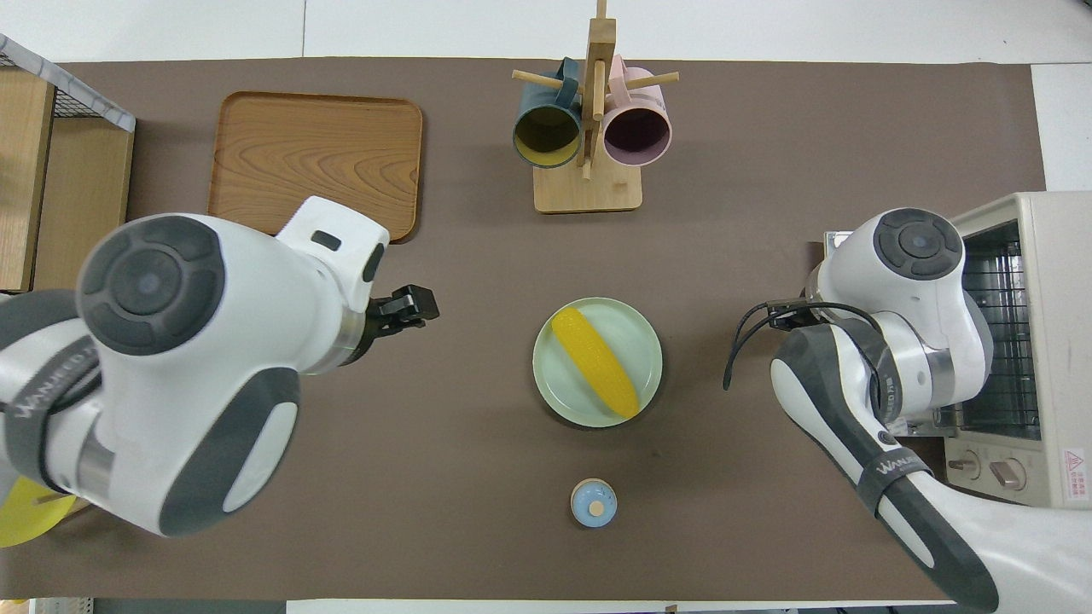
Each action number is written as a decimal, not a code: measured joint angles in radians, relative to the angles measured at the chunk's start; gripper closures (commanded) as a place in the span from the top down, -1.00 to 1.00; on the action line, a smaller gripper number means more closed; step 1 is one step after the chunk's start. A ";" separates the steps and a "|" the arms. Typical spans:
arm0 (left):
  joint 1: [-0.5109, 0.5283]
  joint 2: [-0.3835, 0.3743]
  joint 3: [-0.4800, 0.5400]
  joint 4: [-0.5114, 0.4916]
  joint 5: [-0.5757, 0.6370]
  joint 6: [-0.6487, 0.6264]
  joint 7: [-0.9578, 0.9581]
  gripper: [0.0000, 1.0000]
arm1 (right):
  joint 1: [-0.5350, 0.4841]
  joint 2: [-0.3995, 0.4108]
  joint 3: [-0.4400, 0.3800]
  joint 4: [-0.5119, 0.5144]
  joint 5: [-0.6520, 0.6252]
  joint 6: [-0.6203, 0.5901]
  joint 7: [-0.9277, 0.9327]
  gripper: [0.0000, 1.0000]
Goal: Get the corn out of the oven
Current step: 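Withdraw the right gripper while the left gripper reaches toward the corn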
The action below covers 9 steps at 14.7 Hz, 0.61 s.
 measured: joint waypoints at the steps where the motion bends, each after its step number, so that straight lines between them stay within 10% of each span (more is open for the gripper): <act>1: -0.046 0.021 0.000 -0.012 -0.006 0.056 -0.073 1.00 | -0.006 0.000 0.000 -0.008 -0.003 0.012 -0.001 -1.00; 9: -0.266 0.297 0.001 0.000 -0.048 0.396 -0.376 1.00 | -0.051 0.004 0.006 -0.023 -0.030 0.037 -0.062 -1.00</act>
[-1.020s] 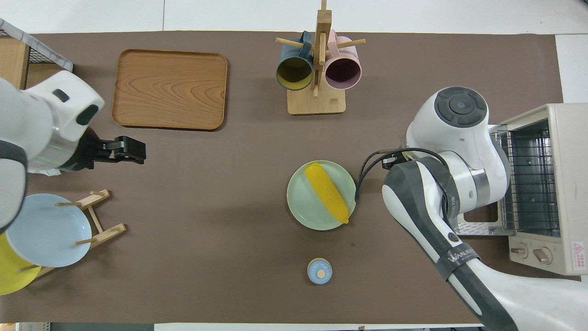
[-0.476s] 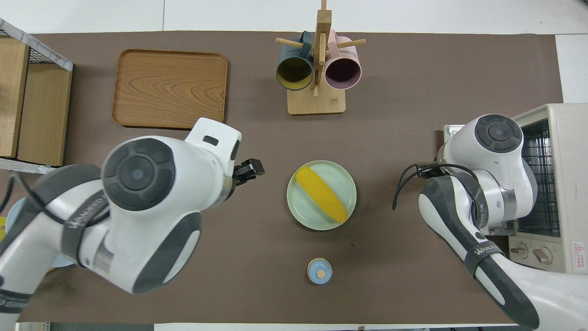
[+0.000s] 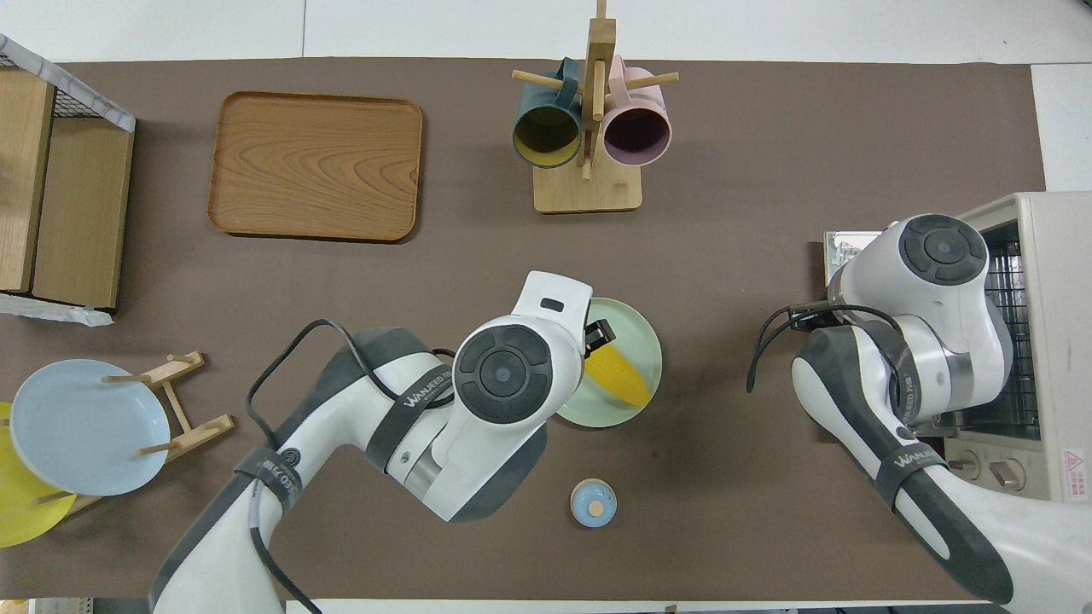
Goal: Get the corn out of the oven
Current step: 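Withdraw the right gripper while the left gripper reaches toward the corn, then grasp the yellow corn with the left gripper while the right gripper retracts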
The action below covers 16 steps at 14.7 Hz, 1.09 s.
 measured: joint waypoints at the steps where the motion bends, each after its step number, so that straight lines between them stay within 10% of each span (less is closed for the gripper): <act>1: -0.012 0.030 0.001 0.021 -0.002 0.006 -0.033 1.00 | 0.000 0.000 0.000 0.000 -0.001 0.000 -0.003 -1.00; 7: -0.036 0.177 0.003 0.138 -0.002 0.018 -0.292 1.00 | 0.003 -0.001 0.025 0.043 -0.069 -0.085 -0.046 -1.00; 16: -0.058 0.207 0.005 0.118 -0.002 0.059 -0.509 0.87 | -0.126 -0.123 0.017 0.242 -0.074 -0.410 -0.343 -1.00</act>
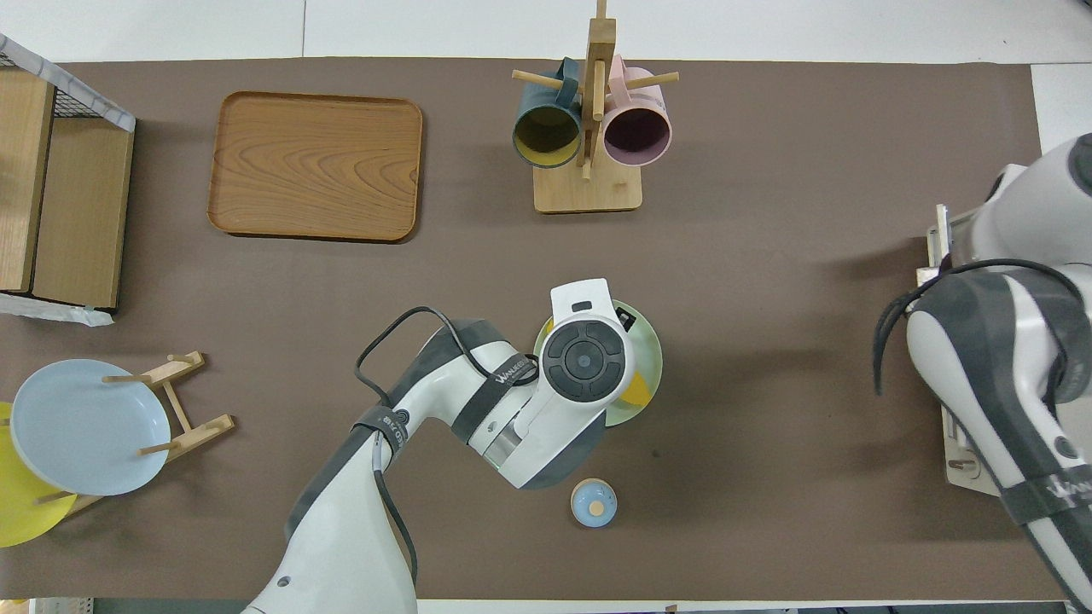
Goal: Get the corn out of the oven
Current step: 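Grasp the yellow corn with the left gripper while the right gripper retracts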
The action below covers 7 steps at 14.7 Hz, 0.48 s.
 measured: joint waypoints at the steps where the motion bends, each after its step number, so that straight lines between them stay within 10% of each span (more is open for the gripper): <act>1: -0.001 0.000 0.000 -0.005 0.000 0.002 -0.004 0.87 | -0.022 -0.007 -0.006 0.011 -0.006 -0.009 -0.022 -1.00; 4: -0.001 0.000 0.002 -0.014 0.000 0.006 -0.006 0.46 | -0.050 -0.013 -0.015 0.039 -0.003 -0.037 -0.041 -0.92; 7: -0.001 0.000 0.003 -0.014 0.000 0.013 -0.007 -0.89 | -0.044 -0.017 -0.011 0.141 0.057 -0.143 -0.042 -0.59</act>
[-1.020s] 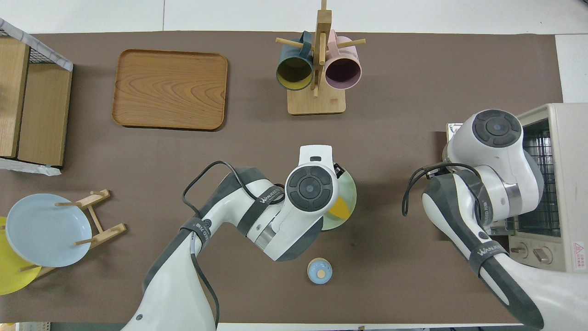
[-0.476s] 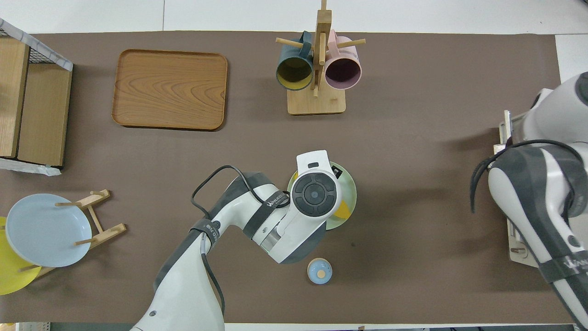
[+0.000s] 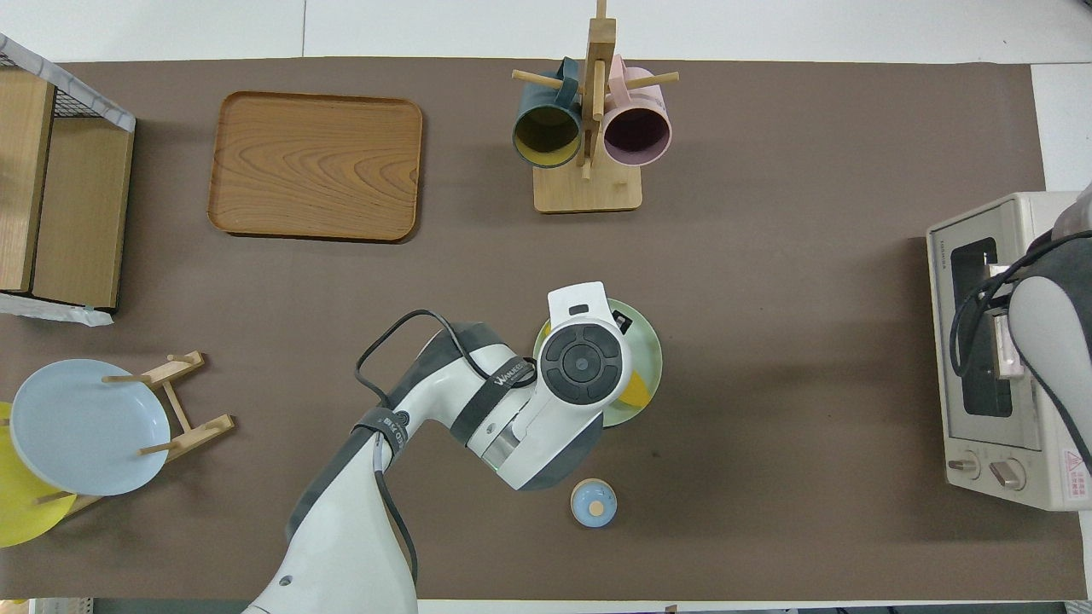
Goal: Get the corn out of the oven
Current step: 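Grasp the yellow corn with the left gripper while the right gripper retracts, then lift the corn off the plate with the left gripper toward the tray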
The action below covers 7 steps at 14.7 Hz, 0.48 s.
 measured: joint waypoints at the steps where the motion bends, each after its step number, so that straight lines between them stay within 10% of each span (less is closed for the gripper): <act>1: 0.000 -0.001 0.000 0.001 0.001 0.004 0.000 -1.00 | 0.000 -0.011 0.002 0.057 0.021 -0.056 -0.007 -0.51; 3: 0.000 -0.001 0.005 0.001 0.016 0.010 0.000 -1.00 | 0.001 -0.037 0.004 0.089 0.096 -0.106 -0.010 -0.23; 5: 0.001 -0.001 0.012 0.001 0.035 0.011 0.001 -1.00 | 0.010 -0.056 0.009 0.096 0.128 -0.124 -0.010 1.00; 7: 0.001 -0.002 0.016 0.003 0.070 0.011 0.009 -1.00 | 0.014 -0.060 0.009 0.098 0.137 -0.141 -0.010 1.00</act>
